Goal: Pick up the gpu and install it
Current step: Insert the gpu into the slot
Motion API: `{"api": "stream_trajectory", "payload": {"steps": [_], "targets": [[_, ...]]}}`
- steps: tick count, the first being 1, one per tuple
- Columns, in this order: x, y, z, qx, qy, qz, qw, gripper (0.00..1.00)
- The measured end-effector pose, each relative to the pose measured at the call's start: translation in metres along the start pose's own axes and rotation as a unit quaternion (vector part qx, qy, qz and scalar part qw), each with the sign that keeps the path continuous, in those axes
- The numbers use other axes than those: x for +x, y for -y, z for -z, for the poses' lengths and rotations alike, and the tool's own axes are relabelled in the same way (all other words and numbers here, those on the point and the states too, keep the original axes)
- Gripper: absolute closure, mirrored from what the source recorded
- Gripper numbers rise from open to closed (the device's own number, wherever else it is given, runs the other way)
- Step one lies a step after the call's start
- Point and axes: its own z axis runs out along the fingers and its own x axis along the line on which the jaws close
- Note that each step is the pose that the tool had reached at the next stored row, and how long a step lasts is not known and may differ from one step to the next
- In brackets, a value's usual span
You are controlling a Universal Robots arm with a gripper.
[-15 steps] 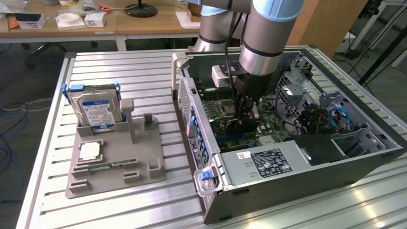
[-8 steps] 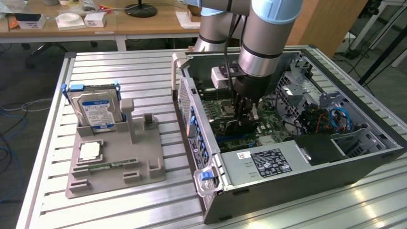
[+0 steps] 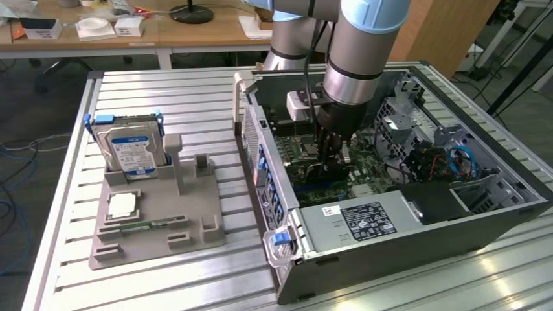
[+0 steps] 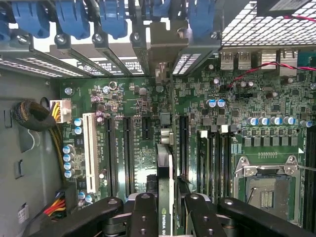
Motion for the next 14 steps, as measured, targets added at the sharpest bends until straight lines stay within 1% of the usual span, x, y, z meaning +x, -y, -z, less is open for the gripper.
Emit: {"api": "stream_trajectory", "payload": {"steps": [6,7,8,10,14], "targets": [[0.0,0.0,0.0005,0.0,0.0001,0.0,1.0,0.74],[-0.0001,0.0,0.0015,0.0001,0.0008,0.0,1.0,0.74],[-0.0002,0.0001,0.004,-0.0005,0.0011,0.0,1.0,0.74],[-0.0001,0.0002,0.0058,-0.0014,0.0001,0.0,1.0,0.74],[0.0025,0.0003,0.0059,-0.0015,-0.0008,0.0,1.0,0.74]]}}
